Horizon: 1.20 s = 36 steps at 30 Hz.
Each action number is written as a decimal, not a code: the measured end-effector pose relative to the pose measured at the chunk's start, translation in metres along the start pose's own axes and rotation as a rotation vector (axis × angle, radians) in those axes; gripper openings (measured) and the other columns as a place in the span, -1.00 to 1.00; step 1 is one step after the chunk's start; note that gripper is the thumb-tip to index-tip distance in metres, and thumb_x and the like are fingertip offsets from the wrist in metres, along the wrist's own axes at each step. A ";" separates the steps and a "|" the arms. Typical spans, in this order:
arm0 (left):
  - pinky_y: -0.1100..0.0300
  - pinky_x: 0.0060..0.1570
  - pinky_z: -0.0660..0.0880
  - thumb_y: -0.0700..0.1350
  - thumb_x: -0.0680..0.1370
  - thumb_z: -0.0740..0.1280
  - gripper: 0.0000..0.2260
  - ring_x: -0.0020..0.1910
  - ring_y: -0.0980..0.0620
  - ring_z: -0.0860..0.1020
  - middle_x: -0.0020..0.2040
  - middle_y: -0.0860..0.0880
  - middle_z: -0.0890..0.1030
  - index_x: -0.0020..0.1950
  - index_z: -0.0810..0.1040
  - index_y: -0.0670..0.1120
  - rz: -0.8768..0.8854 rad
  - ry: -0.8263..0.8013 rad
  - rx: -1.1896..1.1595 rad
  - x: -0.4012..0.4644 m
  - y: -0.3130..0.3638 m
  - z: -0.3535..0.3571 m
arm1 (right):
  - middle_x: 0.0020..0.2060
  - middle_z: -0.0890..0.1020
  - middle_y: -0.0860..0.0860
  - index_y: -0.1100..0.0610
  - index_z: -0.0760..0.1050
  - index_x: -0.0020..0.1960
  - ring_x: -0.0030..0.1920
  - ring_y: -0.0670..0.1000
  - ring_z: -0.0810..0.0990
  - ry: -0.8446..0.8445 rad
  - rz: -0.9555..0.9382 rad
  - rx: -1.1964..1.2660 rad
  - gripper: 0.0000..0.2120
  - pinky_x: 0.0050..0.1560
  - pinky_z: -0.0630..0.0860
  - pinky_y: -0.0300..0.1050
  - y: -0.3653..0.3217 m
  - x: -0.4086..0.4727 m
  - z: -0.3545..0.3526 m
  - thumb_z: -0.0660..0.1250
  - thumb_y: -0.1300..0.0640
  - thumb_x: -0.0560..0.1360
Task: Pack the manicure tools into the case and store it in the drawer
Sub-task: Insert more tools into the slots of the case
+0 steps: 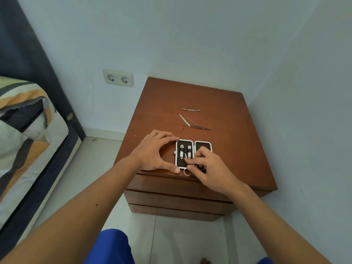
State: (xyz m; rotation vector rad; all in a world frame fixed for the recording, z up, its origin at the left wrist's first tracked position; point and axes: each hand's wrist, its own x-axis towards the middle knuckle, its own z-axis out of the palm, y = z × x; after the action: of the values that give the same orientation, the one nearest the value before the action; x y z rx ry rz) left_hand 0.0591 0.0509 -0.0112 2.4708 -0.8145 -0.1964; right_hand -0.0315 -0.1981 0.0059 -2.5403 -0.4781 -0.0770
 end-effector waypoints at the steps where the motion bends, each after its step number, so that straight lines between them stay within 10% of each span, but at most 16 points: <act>1: -0.06 0.53 0.27 0.60 0.23 0.44 0.03 0.52 0.10 0.21 0.56 0.20 0.34 0.62 0.30 0.22 -0.002 0.000 -0.001 0.000 0.000 0.000 | -0.05 0.42 -0.14 -0.02 0.66 0.33 -0.10 -0.12 0.49 -0.011 -0.001 0.004 -0.68 -0.08 0.51 -0.18 0.001 0.000 -0.001 0.41 -0.05 0.60; 14: -0.06 0.53 0.27 0.60 0.21 0.45 0.04 0.51 0.10 0.20 0.55 0.21 0.34 0.61 0.32 0.21 -0.002 0.000 -0.006 0.000 -0.001 0.000 | -0.14 0.52 -0.14 -0.03 0.68 0.30 -0.18 -0.12 0.51 0.038 0.045 0.093 -0.60 -0.15 0.39 -0.39 0.003 0.011 -0.002 0.54 -0.09 0.49; 26: -0.06 0.54 0.26 0.59 0.22 0.46 0.02 0.52 0.12 0.19 0.55 0.22 0.33 0.61 0.32 0.23 -0.009 -0.007 -0.014 0.001 0.001 -0.001 | -0.29 0.55 -0.13 -0.03 0.72 0.15 -0.28 -0.08 0.54 0.185 0.107 0.087 -0.70 -0.20 0.50 -0.19 0.000 0.018 0.008 0.58 -0.07 0.46; 36: -0.03 0.53 0.27 0.59 0.22 0.47 0.02 0.51 0.13 0.20 0.55 0.23 0.33 0.61 0.32 0.23 -0.013 -0.004 -0.004 0.001 0.000 0.000 | -0.34 0.62 -0.08 -0.06 0.52 0.47 -0.26 -0.14 0.58 0.021 0.182 0.037 -0.45 -0.05 0.58 -0.07 -0.005 0.033 -0.003 0.52 -0.09 0.51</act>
State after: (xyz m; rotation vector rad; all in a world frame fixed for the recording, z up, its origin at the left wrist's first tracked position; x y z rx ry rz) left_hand 0.0601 0.0498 -0.0109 2.4733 -0.7996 -0.2078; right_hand -0.0022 -0.1852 0.0155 -2.5322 -0.2358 -0.0273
